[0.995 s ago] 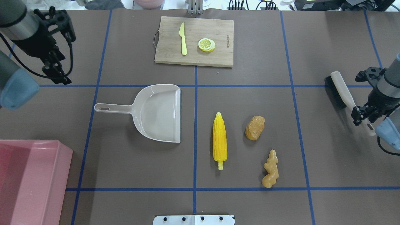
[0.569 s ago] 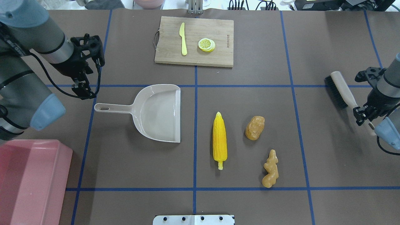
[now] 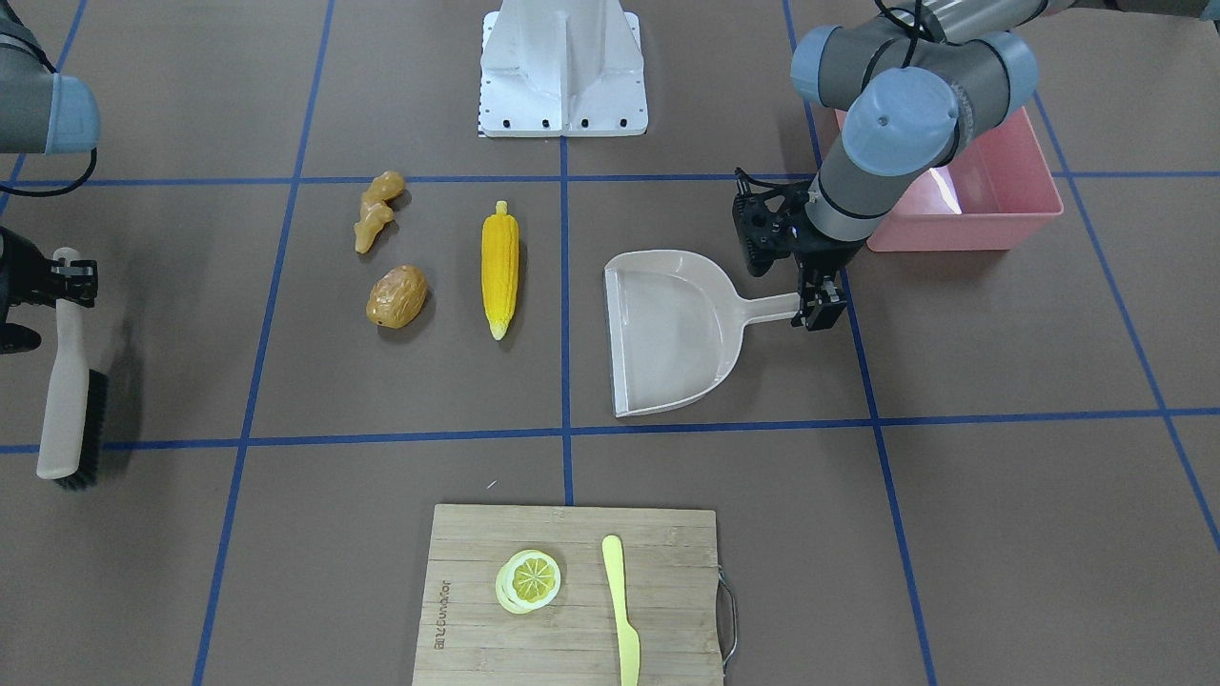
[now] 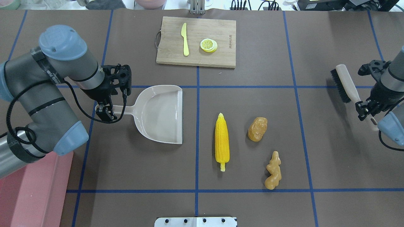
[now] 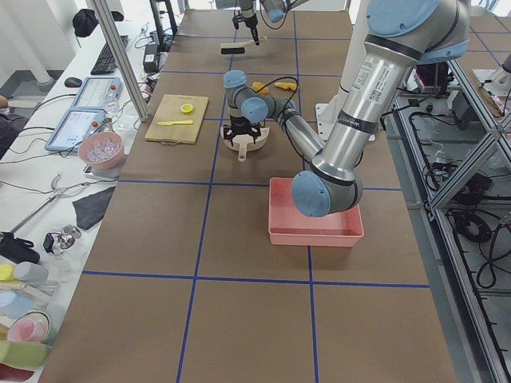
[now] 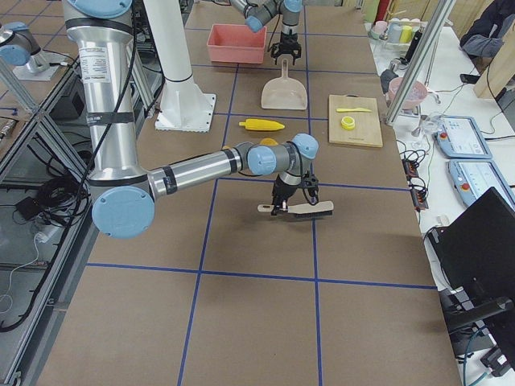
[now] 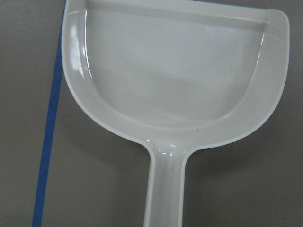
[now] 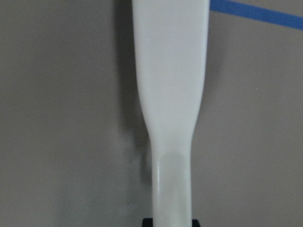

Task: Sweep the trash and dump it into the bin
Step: 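Reach left gripper to the dustpan handle while right gripper grasps the brush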

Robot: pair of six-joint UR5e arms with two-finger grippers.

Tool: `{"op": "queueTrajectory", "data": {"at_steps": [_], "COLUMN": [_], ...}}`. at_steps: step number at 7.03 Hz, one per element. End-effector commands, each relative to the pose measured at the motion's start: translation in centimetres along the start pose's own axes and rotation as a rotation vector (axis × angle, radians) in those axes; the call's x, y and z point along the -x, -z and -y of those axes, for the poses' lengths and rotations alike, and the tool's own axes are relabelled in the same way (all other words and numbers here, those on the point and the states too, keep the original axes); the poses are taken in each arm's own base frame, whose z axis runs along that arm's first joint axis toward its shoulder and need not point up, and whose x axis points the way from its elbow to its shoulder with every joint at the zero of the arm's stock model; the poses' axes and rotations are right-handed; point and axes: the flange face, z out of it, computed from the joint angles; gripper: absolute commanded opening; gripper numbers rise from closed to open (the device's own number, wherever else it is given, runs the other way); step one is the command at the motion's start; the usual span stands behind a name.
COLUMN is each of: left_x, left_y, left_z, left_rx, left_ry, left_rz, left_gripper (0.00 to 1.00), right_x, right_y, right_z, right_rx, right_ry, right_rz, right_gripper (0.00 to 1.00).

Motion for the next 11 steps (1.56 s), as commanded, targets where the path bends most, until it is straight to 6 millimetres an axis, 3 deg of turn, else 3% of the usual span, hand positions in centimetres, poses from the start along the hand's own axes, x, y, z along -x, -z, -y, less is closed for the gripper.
{"op": "queueTrajectory", "data": {"at_steps": [1,3,4,5,6,7,8,10,11], "left_x": [-0.6,-1.6,-1.3,-0.9,-0.9,-0.8,-0.8,-0.2,0.6], "left_y": [-2.1,-5.4,-6.2,-6.9,-6.9,-6.9,-6.5,-5.9,-5.1], "left_z": [0.5,1.2,0.9,0.7,0.6,0.6,0.6,0.3,-0.2], "left_rx": [0.041,0.051,0.055,0.055,0.05,0.05,0.046,0.04,0.033], "left_ry": [-0.018,-0.029,-0.026,-0.025,-0.029,-0.026,-0.028,-0.026,-0.016], "left_rz": [0.017,-0.013,-0.015,-0.014,-0.011,-0.01,-0.006,0.003,0.009], "left_gripper": [0.98,0.98,0.98,0.98,0.97,0.81,0.58,0.51,0.42], "right_x": [-0.5,-0.2,-0.3,-0.9,-0.7,-1.2,-2.5,-3.2,-4.3], "right_y": [1.2,1.7,1.7,3.6,3.8,4.6,5.9,6.9,8.0], "right_z": [0.5,0.7,0.4,0.1,0.0,0.0,0.0,-1.9,-2.3], "right_rx": [-0.014,-0.024,-0.024,-0.038,-0.015,-0.031,-0.058,-0.06,-0.044], "right_ry": [-0.017,-0.012,-0.015,-0.038,-0.064,-0.089,-0.111,-0.131,-0.179], "right_rz": [0.003,0.016,0.016,0.083,0.163,0.166,0.177,0.204,0.264], "right_gripper": [0.0,0.0,0.0,0.0,0.0,0.0,0.0,0.0,0.0]}}
